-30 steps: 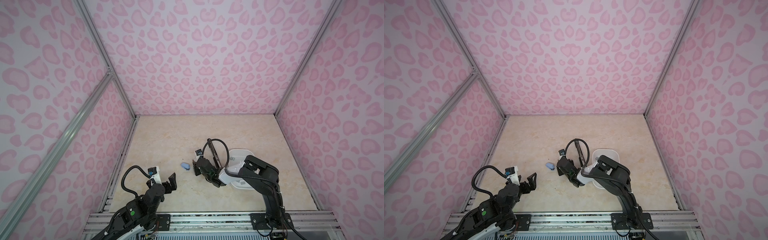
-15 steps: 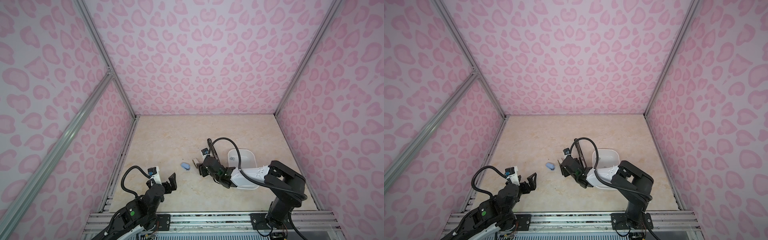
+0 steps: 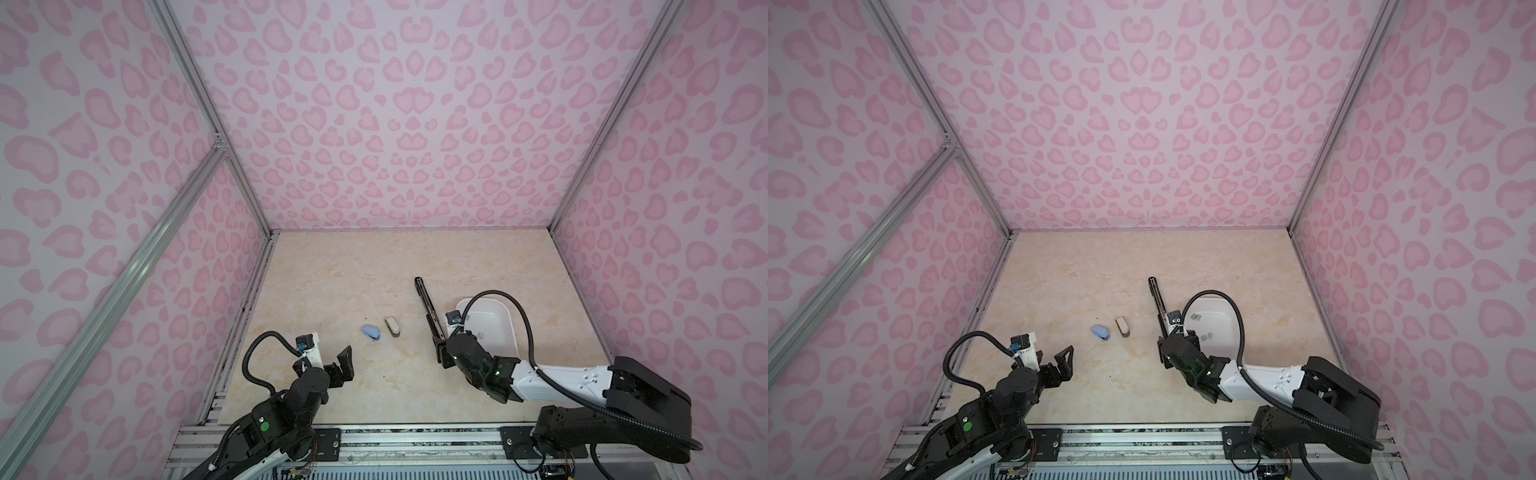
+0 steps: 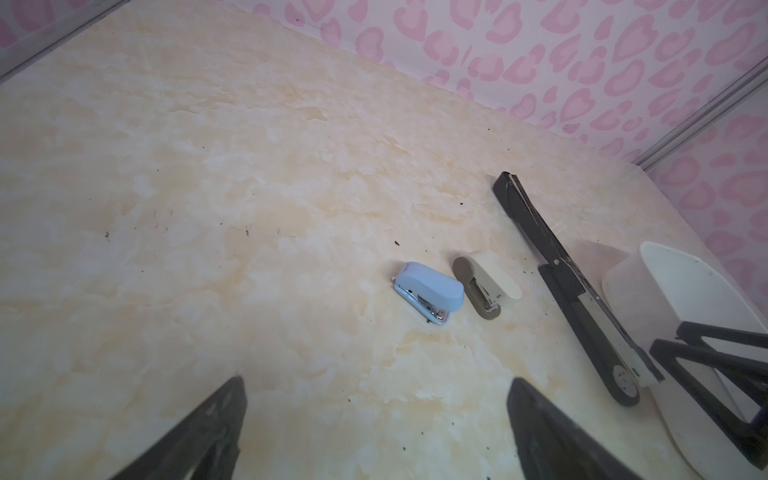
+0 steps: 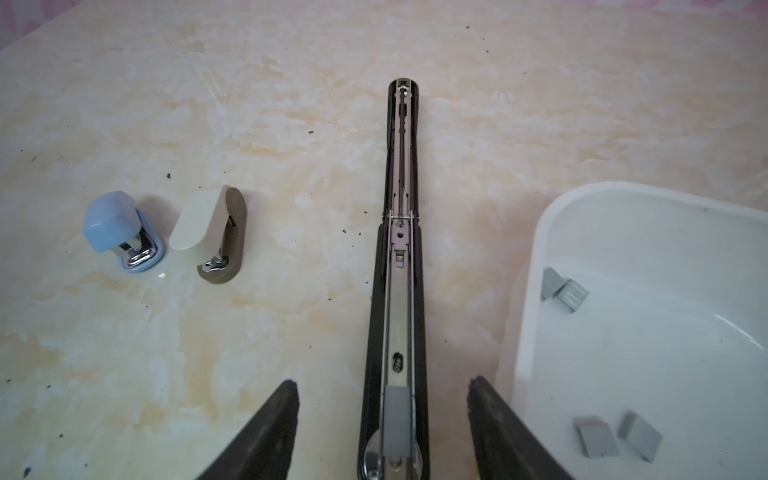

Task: Load the staples into the stapler
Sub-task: 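Move the open right gripper over the long black stapler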

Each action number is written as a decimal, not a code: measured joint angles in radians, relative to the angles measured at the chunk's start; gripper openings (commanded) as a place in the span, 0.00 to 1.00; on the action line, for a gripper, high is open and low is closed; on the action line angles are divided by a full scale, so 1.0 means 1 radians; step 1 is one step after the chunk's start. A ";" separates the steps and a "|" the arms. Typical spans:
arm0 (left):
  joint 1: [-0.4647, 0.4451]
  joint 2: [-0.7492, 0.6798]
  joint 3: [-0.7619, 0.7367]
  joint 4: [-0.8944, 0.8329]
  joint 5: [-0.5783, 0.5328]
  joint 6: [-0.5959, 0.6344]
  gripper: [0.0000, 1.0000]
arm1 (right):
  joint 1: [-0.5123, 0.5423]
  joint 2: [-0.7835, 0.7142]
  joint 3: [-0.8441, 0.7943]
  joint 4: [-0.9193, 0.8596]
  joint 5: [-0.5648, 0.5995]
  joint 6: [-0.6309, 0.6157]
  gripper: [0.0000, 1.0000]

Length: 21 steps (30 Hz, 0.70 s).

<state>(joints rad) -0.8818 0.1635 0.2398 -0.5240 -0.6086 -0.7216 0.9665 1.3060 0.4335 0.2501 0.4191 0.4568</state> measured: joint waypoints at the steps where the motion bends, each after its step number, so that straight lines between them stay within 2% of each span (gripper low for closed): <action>1: 0.000 0.000 0.000 0.000 0.000 0.000 0.98 | -0.003 -0.003 -0.004 -0.003 0.005 0.002 0.67; 4: 0.000 0.000 0.000 0.000 0.000 0.000 0.98 | -0.006 -0.021 -0.014 -0.033 0.019 0.017 0.70; 11: 0.000 0.002 0.000 0.000 0.005 0.000 0.98 | -0.011 -0.108 -0.072 -0.062 0.029 0.032 0.86; 14: 0.000 0.002 0.000 0.000 0.007 0.000 0.98 | -0.013 -0.086 -0.061 -0.069 0.016 0.032 0.86; 21: 0.000 0.003 0.000 0.000 0.012 0.000 0.98 | -0.016 0.008 -0.019 -0.064 -0.010 0.029 0.80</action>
<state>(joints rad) -0.8818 0.1665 0.2398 -0.5243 -0.5968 -0.7219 0.9504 1.3144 0.4141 0.1860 0.4095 0.4862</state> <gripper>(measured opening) 0.983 0.804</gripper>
